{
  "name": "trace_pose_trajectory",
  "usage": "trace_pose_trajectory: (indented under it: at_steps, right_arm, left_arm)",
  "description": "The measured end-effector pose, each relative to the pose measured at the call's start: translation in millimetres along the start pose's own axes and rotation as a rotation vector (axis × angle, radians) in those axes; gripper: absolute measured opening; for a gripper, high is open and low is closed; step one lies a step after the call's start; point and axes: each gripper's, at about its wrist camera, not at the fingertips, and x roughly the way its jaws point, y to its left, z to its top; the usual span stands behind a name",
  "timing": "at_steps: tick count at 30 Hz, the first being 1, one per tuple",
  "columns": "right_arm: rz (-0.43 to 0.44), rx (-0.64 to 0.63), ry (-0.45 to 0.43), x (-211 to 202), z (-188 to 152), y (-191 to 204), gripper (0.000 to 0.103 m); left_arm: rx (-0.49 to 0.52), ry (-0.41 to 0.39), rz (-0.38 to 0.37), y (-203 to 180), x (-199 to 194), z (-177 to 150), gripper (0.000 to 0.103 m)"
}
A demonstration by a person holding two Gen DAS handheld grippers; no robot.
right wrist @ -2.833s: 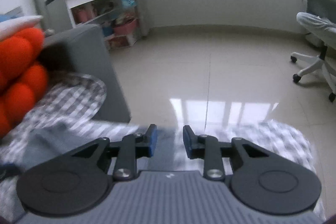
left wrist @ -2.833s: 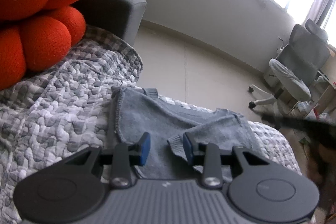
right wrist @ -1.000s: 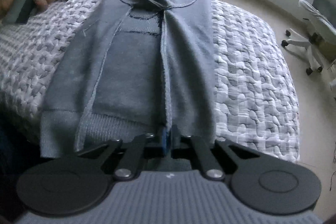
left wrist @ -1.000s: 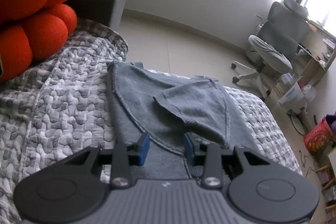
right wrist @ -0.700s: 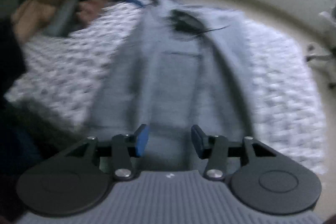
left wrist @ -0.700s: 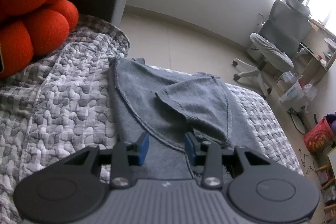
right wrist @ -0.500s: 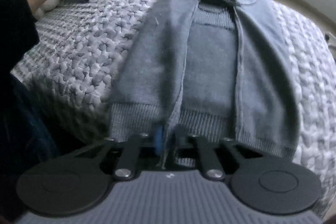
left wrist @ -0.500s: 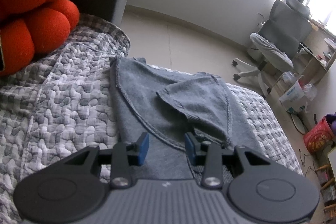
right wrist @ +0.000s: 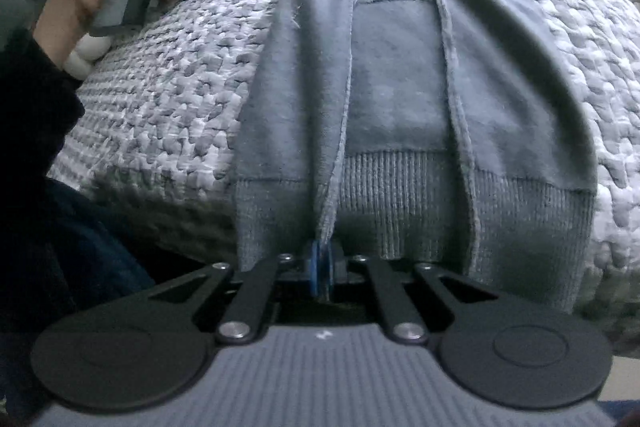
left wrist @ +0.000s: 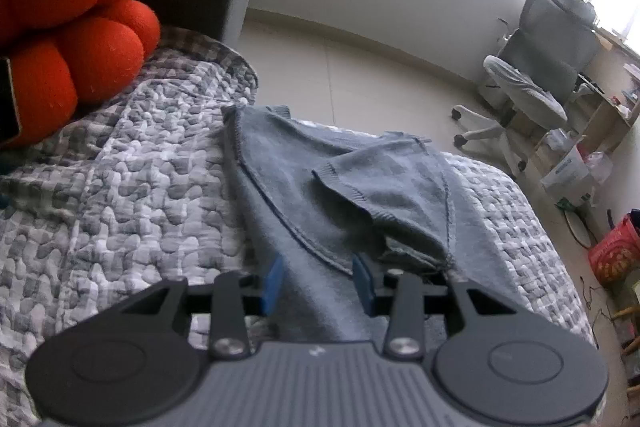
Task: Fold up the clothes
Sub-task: 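Pinch the folded shirt edge with the right gripper and pull it straight, then move both open grippers to the shirt hem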
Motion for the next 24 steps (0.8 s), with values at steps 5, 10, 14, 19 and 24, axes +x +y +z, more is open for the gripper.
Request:
trace_pose_trajectory:
  at_steps: [5, 10, 14, 19, 24]
  right_arm:
    - [-0.006, -0.036, -0.015, -18, 16, -10, 0.021]
    - [-0.034, -0.092, -0.156, -48, 61, -25, 0.033]
    - [-0.034, -0.048, -0.22, -41, 113, -55, 0.033]
    - [-0.056, -0.014, -0.196, 0, 171, -96, 0.033]
    - [-0.071, -0.049, -0.139, 45, 185, -114, 0.034]
  left_arm:
    - [0.022, 0.012, 0.013, -2, 2, -3, 0.041]
    - [0.04, 0.023, 0.038, -4, 5, -6, 0.041]
    - [0.079, 0.044, 0.056, -8, 11, -12, 0.044]
    - [0.154, 0.08, 0.089, -16, 22, -23, 0.044]
    - [0.255, 0.118, 0.127, -26, 34, -36, 0.047]
